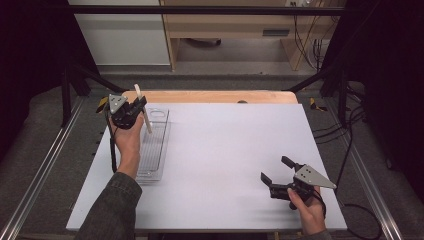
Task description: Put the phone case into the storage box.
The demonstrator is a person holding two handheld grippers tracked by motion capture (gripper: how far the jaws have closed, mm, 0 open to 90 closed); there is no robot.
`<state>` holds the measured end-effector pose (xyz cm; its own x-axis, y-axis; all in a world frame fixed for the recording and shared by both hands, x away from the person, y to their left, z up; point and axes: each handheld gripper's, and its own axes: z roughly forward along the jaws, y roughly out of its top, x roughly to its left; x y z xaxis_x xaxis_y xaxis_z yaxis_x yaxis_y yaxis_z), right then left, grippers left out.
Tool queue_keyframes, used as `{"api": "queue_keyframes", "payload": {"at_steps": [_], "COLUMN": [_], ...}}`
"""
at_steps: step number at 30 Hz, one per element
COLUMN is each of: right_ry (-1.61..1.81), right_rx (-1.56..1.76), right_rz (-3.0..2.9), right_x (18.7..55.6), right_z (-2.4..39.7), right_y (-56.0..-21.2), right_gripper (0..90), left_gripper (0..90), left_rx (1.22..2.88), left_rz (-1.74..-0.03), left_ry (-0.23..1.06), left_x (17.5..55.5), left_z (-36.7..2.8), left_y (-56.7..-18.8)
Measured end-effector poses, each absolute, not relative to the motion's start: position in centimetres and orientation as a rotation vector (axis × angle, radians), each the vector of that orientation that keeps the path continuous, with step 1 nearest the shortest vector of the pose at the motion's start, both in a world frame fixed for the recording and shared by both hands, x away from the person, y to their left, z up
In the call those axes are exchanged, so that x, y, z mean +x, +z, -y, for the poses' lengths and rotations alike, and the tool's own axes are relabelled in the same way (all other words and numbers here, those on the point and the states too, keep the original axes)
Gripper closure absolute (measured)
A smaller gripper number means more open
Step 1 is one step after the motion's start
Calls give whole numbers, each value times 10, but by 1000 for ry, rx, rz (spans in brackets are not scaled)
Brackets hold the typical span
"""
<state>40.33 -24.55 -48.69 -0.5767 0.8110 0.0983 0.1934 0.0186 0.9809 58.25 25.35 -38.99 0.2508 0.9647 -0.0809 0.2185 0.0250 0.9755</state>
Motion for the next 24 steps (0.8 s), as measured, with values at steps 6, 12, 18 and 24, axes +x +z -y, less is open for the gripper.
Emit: {"api": "queue_keyframes", "payload": {"at_steps": [6,12,18,24], "right_ry": [1595,1595,1593,1591], "right_rx": [1024,1026,1024,1023], "right_rz": [-1795,-1797,-1800,-1801], "right_x": [403,403,404,404], "right_z": [246,246,245,245], "right_y": [-487,-487,-487,-488], "right_gripper": [39,38,38,38], "left_gripper": [806,806,806,806], "left_rx": [1430,1432,1444,1442], "left_rz": [-1191,-1190,-1169,-1163], "left_ry": [871,875,892,899], "left_x": [583,583,582,582], "left_z": [-254,-254,-249,-249], "left_y": [-390,-391,-390,-391]}}
